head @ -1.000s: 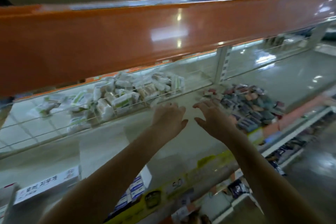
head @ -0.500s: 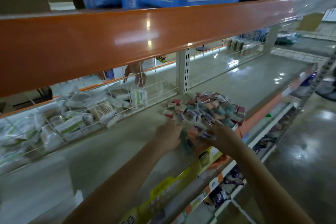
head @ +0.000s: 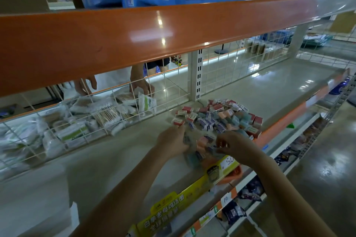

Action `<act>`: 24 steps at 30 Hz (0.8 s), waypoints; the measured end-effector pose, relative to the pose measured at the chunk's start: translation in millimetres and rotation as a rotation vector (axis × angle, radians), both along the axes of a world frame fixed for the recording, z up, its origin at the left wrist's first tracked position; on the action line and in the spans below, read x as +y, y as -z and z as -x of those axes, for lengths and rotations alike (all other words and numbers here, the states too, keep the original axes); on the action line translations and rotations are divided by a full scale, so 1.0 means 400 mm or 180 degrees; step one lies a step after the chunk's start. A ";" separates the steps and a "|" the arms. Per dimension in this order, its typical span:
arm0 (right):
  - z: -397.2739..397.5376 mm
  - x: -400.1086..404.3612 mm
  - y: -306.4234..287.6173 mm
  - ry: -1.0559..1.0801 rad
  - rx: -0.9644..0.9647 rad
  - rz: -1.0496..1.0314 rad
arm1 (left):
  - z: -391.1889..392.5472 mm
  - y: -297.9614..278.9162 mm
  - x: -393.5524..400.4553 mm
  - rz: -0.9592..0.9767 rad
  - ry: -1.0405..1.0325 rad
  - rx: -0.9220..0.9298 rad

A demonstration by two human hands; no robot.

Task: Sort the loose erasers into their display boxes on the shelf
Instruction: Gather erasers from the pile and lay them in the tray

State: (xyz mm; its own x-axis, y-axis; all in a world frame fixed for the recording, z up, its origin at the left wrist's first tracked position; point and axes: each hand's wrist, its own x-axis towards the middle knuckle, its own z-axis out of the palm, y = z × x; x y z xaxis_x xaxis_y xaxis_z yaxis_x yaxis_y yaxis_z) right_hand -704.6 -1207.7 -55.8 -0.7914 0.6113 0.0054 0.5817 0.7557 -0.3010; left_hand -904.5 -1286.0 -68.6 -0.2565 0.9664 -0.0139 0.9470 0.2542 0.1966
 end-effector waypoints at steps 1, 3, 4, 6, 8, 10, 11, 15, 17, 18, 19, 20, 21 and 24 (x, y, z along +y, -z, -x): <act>0.001 -0.001 -0.004 -0.0037 0.0129 -0.0022 | 0.002 -0.003 -0.007 -0.0165 -0.0074 -0.0072; 0.008 -0.009 -0.014 -0.0064 0.0403 0.0079 | 0.007 -0.015 -0.029 -0.0472 -0.0203 -0.0448; 0.013 -0.014 -0.020 -0.0048 0.0543 0.0192 | 0.008 -0.023 -0.042 -0.0592 -0.0269 -0.0752; 0.028 -0.025 -0.028 -0.0009 0.0776 0.0429 | 0.008 -0.046 -0.076 -0.0783 -0.0417 -0.1420; 0.049 -0.037 -0.029 0.0008 0.0886 0.0544 | 0.008 -0.063 -0.113 -0.0926 -0.0574 -0.2098; 0.072 -0.050 -0.028 0.0025 0.1073 0.0724 | 0.010 -0.075 -0.149 -0.1035 -0.0771 -0.2896; 0.083 -0.059 -0.029 0.0020 0.1195 0.0858 | 0.014 -0.079 -0.168 -0.1086 -0.0887 -0.3291; 0.138 -0.113 -0.035 -0.0095 0.1717 0.1631 | 0.031 -0.089 -0.251 -0.1274 -0.1029 -0.4203; 0.168 -0.146 -0.043 -0.0130 0.1922 0.1879 | 0.038 -0.095 -0.297 -0.1371 -0.1058 -0.4353; 0.182 -0.163 -0.048 -0.0165 0.1969 0.1975 | 0.041 -0.100 -0.321 -0.1428 -0.1097 -0.4377; 0.195 -0.179 -0.053 -0.0207 0.1996 0.2069 | 0.045 -0.104 -0.341 -0.1481 -0.1138 -0.4363; 0.209 -0.198 -0.058 -0.0252 0.2004 0.2190 | 0.050 -0.107 -0.365 -0.1541 -0.1185 -0.4310; 0.220 -0.216 -0.065 -0.0289 0.2035 0.2347 | 0.055 -0.110 -0.387 -0.1595 -0.1223 -0.4227; 0.253 -0.273 -0.086 -0.0358 0.2183 0.2926 | 0.069 -0.118 -0.452 -0.1684 -0.1268 -0.4002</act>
